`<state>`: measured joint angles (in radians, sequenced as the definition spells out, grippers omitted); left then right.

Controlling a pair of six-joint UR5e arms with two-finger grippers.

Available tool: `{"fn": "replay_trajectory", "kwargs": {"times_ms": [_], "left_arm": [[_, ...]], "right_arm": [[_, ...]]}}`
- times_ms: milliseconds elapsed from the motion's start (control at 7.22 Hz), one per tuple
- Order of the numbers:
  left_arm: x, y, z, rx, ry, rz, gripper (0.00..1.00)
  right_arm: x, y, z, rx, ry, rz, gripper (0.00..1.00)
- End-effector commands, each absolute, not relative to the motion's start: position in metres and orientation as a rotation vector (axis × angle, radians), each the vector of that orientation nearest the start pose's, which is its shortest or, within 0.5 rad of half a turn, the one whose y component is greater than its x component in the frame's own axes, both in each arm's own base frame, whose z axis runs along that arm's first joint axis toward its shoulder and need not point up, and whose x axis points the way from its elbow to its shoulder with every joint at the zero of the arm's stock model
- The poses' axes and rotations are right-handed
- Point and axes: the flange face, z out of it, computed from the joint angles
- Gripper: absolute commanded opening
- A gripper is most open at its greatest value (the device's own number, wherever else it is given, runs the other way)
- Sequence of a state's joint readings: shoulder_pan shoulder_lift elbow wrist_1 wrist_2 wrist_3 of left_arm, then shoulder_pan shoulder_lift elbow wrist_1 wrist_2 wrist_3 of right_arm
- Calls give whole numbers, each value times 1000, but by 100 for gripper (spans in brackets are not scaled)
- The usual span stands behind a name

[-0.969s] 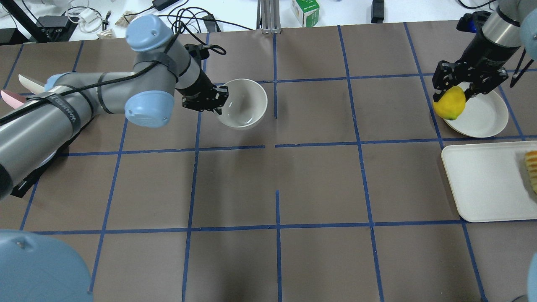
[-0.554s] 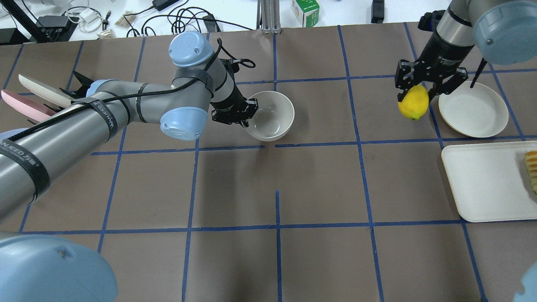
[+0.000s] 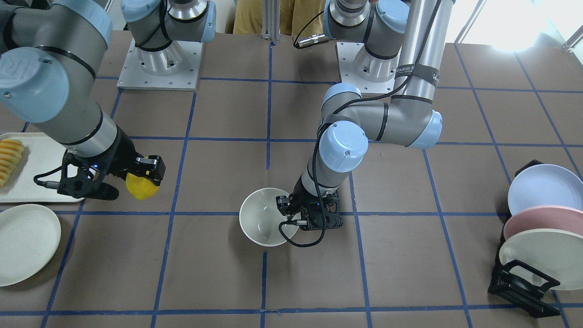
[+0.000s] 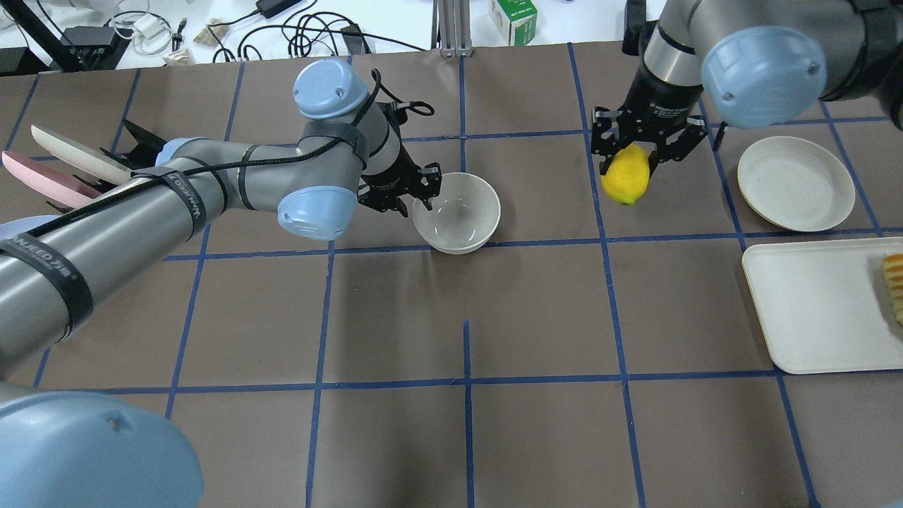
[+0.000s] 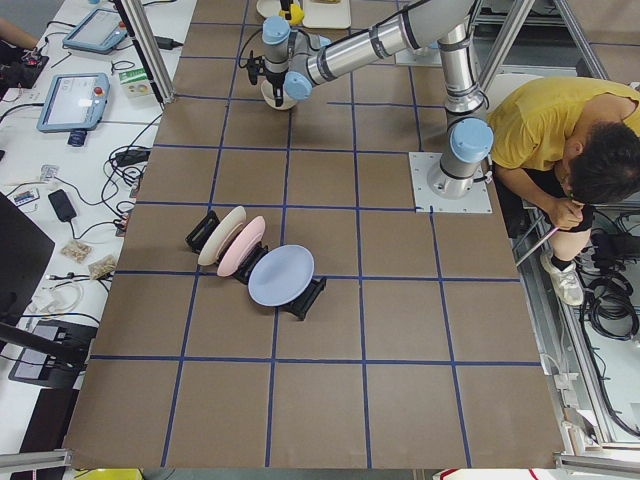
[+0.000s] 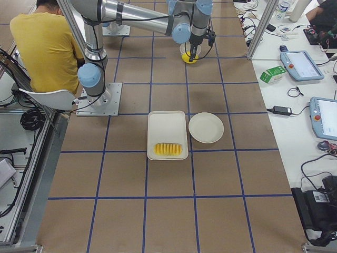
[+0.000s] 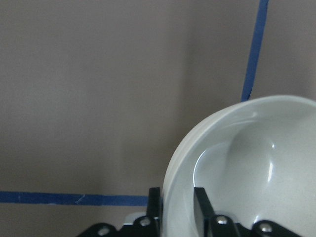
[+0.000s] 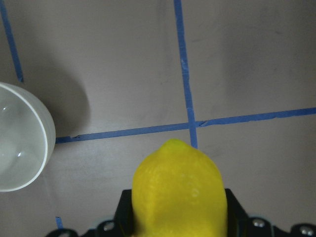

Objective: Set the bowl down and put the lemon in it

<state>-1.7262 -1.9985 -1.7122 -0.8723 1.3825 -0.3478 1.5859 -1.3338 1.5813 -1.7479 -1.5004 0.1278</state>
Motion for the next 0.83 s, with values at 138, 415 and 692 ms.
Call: {"fn": "replay_trajectory", "kwargs": {"times_ms": [138,415,692], "left_arm": [[-142,-588,358,-323,3369,-34,100],[-105,-564,443,-173,3289,-69,100],[-106,-525,507,-125,3230,-89,100]], "right_arm": [[215,-570,359,160,2976,50,0],[310,-564,320,184,2971,-32,0],[353,-556,280,202,2976,13,0]]}}
